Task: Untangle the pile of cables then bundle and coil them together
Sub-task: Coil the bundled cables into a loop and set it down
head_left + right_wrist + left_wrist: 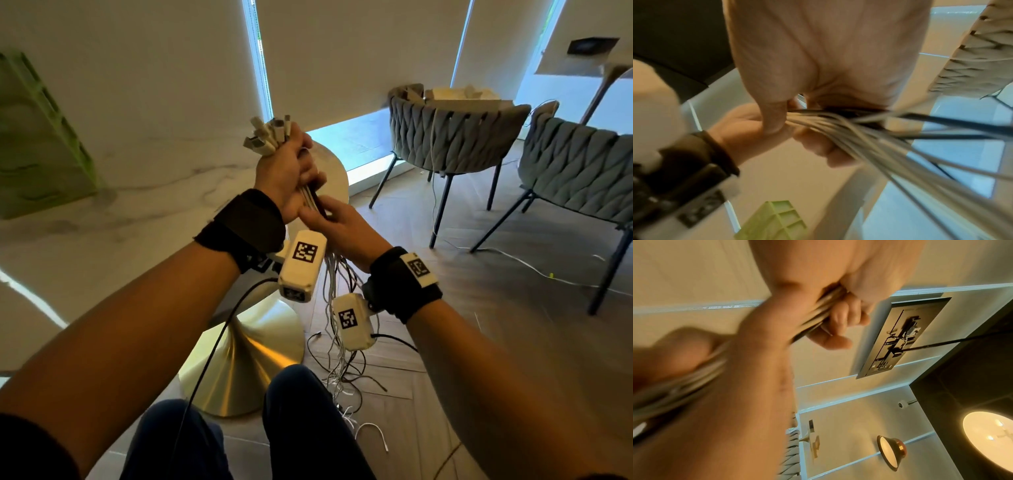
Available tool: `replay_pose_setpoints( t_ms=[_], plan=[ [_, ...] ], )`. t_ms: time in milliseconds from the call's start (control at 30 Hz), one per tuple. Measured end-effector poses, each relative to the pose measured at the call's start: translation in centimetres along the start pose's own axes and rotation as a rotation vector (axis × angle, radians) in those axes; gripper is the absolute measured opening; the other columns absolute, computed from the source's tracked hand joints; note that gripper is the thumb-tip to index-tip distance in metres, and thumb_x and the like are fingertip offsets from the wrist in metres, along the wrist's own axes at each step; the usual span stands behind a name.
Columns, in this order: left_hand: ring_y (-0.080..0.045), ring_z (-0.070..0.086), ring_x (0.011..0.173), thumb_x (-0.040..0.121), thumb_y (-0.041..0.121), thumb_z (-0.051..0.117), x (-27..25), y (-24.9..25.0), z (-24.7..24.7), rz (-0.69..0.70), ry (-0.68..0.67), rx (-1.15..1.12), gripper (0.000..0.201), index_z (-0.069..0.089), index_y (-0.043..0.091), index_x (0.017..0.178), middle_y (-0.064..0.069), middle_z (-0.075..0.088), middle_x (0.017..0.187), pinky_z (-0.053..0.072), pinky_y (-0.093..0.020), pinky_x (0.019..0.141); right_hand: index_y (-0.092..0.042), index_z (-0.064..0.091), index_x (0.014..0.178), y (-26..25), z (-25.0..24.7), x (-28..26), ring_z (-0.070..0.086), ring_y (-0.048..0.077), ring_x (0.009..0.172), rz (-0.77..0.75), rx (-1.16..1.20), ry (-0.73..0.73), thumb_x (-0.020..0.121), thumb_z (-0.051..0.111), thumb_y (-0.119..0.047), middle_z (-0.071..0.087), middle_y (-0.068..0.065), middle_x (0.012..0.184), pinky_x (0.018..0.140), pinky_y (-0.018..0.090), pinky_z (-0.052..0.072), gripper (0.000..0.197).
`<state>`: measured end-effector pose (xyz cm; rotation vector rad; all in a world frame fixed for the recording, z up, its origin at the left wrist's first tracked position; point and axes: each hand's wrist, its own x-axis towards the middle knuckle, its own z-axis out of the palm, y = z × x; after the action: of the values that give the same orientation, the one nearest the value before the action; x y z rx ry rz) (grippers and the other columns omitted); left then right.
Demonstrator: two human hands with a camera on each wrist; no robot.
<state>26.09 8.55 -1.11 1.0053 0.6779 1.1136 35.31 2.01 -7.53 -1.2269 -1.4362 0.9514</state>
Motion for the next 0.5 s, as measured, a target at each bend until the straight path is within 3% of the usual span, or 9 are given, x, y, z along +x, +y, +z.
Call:
replay_pose_setpoints(
  t_ms=[67, 133, 233, 333, 500],
  plan=[
    [-0.012, 0.047, 0.051, 0.1, 0.041, 0.042, 0.0, 0.4, 0.2, -0.026, -0.039, -0.015, 0.038, 0.051, 0.015, 0.075, 0.002, 0.041, 0.05, 0.055, -0.032, 0.062, -0.013, 0.061, 0.088, 1.2, -0.3, -0.1, 0.054, 0.011, 0.056, 0.024, -0.121, -0.016, 0.096, 0.056, -0.029, 0.06, 0.003, 0.071, 0.056, 0.022, 0.048, 0.018],
    [-0.015, 0.051, 0.054, 0.1, 0.045, 0.039, -0.2, 0.5, 0.4, -0.083, -0.111, 0.012, 0.041, 0.05, 0.015, 0.074, 0.001, 0.044, 0.054, 0.055, -0.033, 0.064, -0.016, 0.057, 0.074, 2.2, -0.6, 0.1, 0.046, 0.011, 0.049, 0.075, -0.135, 0.022, 0.094, 0.057, -0.033, 0.055, 0.002, 0.062, 0.051, 0.021, 0.043, 0.027],
    [-0.01, 0.029, 0.039, 0.102, 0.044, 0.034, -0.8, -0.2, 0.6, -0.163, -0.198, 0.06, 0.046, 0.043, 0.016, 0.067, 0.005, 0.027, 0.045, 0.035, -0.022, 0.047, -0.017, 0.054, 0.066, 3.4, -0.7, 0.8, 0.045, 0.017, 0.051, 0.084, -0.154, 0.092, 0.092, 0.061, -0.036, 0.054, 0.012, 0.064, 0.052, 0.025, 0.04, 0.033],
    [-0.008, 0.018, 0.033, 0.103, 0.043, 0.03, -1.1, -0.8, 0.5, -0.251, -0.239, -0.05, 0.051, 0.033, 0.018, 0.059, 0.005, 0.022, 0.038, 0.017, -0.021, 0.042, -0.024, 0.052, 0.06, 4.7, -0.8, 0.8, 0.047, 0.016, 0.055, 0.041, -0.267, 0.19, 0.09, 0.064, -0.033, 0.056, 0.003, 0.06, 0.059, 0.027, 0.04, 0.034],
    [-0.009, 0.013, 0.032, 0.101, 0.037, 0.036, 0.0, 0.6, -0.7, -0.185, -0.104, -0.174, 0.054, 0.028, 0.02, 0.051, 0.005, 0.018, 0.037, 0.012, -0.02, 0.04, -0.018, 0.048, 0.063, 7.6, -1.2, -1.2, 0.045, 0.012, 0.045, 0.2, -0.21, 0.069, 0.089, 0.065, -0.036, 0.047, 0.0, 0.052, 0.05, 0.021, 0.043, 0.036]
  ],
)
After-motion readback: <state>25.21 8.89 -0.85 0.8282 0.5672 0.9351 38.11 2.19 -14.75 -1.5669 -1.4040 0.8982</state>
